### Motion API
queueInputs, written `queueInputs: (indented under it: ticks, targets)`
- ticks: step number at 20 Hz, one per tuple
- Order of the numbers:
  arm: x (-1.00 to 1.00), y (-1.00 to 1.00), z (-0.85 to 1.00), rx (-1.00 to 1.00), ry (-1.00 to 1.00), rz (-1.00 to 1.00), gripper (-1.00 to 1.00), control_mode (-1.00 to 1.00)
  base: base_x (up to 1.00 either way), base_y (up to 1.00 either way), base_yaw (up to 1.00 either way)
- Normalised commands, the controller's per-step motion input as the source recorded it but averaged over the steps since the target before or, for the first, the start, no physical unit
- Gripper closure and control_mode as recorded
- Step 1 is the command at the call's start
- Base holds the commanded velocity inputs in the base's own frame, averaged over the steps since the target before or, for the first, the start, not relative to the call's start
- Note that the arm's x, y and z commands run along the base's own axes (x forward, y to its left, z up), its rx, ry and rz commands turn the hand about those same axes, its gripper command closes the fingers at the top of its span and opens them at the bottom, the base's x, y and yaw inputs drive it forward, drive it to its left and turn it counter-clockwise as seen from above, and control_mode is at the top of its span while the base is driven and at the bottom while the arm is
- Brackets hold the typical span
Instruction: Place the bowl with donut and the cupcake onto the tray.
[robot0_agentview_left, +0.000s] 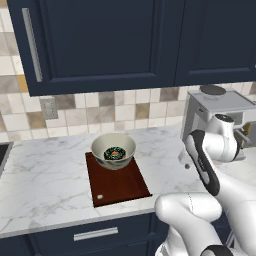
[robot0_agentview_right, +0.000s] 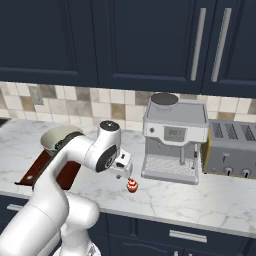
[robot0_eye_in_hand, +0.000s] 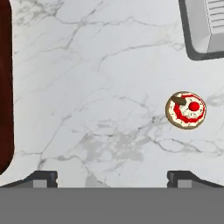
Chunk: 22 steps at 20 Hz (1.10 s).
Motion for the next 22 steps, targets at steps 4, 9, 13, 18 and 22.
queueInputs:
  ticks: [4, 9, 13, 18, 22]
  targets:
    - [0.00, -0.56, -0.12, -0.18, 0.04, 0.20, -1.00, -1.00, 0.00, 0.00, 0.00]
    - [0.06, -0.59, -0.04, -0.02, -0.01, 0.11, -1.00, -1.00, 0.00, 0.00, 0.00]
    - [0.19, -0.19, -0.27, 0.00, 0.00, 0.00, -1.00, -1.00, 0.00, 0.00, 0.00]
    - [0.37, 0.00, -0.37, 0.00, 0.00, 0.00, -1.00, -1.00, 0.00, 0.00, 0.00]
    - [0.40, 0.00, -0.24, 0.00, 0.00, 0.00, -1.00, -1.00, 0.00, 0.00, 0.00]
